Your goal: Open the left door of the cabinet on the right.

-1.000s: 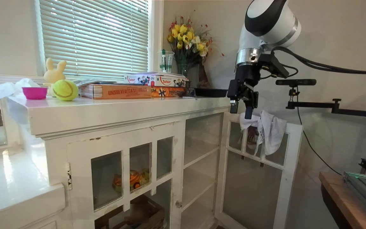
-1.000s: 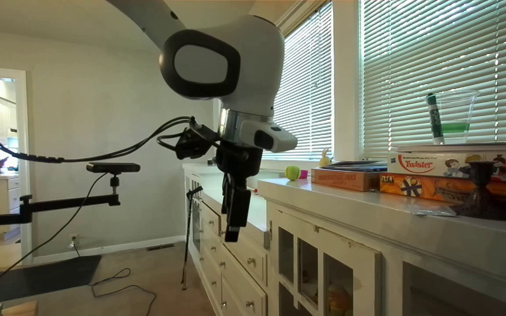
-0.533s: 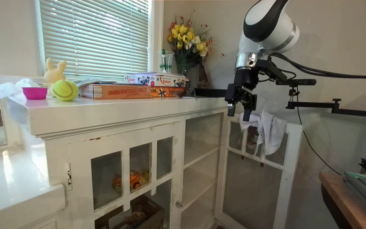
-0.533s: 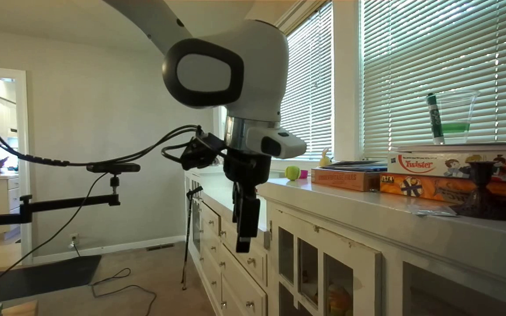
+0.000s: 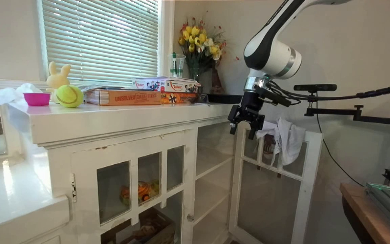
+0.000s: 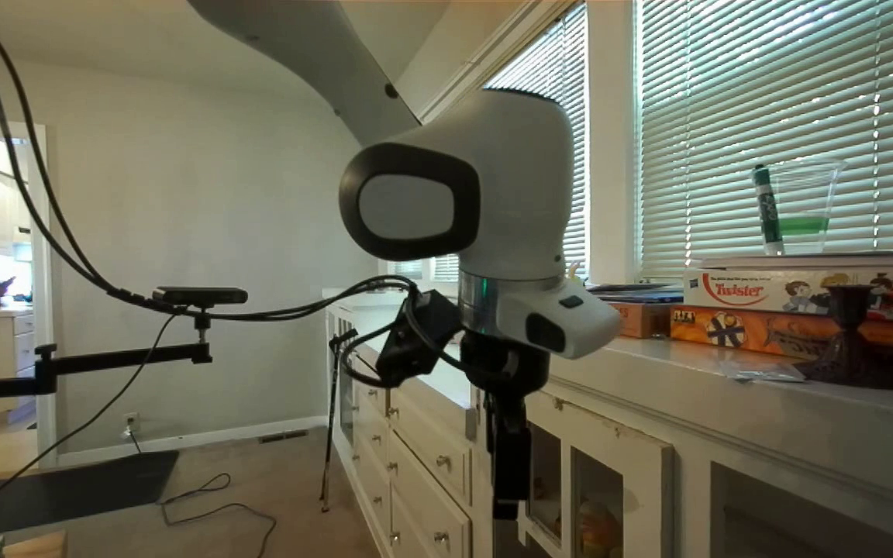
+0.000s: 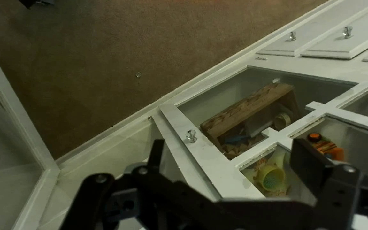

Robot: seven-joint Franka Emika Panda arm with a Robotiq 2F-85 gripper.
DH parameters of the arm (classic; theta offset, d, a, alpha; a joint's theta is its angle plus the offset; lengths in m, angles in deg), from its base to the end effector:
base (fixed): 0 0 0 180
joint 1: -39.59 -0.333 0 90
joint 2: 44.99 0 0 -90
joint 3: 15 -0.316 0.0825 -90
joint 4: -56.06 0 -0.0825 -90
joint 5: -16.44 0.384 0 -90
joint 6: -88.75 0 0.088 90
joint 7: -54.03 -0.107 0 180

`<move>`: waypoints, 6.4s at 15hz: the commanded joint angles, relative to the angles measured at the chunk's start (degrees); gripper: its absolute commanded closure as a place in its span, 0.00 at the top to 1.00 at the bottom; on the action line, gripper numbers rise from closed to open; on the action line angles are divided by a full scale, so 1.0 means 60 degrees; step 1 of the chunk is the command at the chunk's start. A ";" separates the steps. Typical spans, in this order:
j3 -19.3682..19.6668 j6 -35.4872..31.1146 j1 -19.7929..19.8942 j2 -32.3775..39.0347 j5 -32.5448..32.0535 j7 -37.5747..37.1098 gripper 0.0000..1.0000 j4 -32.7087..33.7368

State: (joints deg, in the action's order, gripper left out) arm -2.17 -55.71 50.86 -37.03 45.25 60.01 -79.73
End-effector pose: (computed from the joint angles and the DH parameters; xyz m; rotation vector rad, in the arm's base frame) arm 0.4612 -0.2123 0.2690 -2.7033 1.0219 -0.1292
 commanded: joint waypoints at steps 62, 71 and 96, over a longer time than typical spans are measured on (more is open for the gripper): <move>-0.1035 -0.1433 0.2159 0.8464 0.0617 -0.3017 1.00 0.6437; -0.2787 -0.4519 0.3124 0.8685 0.0664 -0.0760 1.00 0.6156; -0.4951 -0.7521 0.5105 0.9653 -0.4770 0.0222 1.00 0.5714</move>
State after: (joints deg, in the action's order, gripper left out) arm -32.21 -99.38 81.57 20.61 20.84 60.89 -45.05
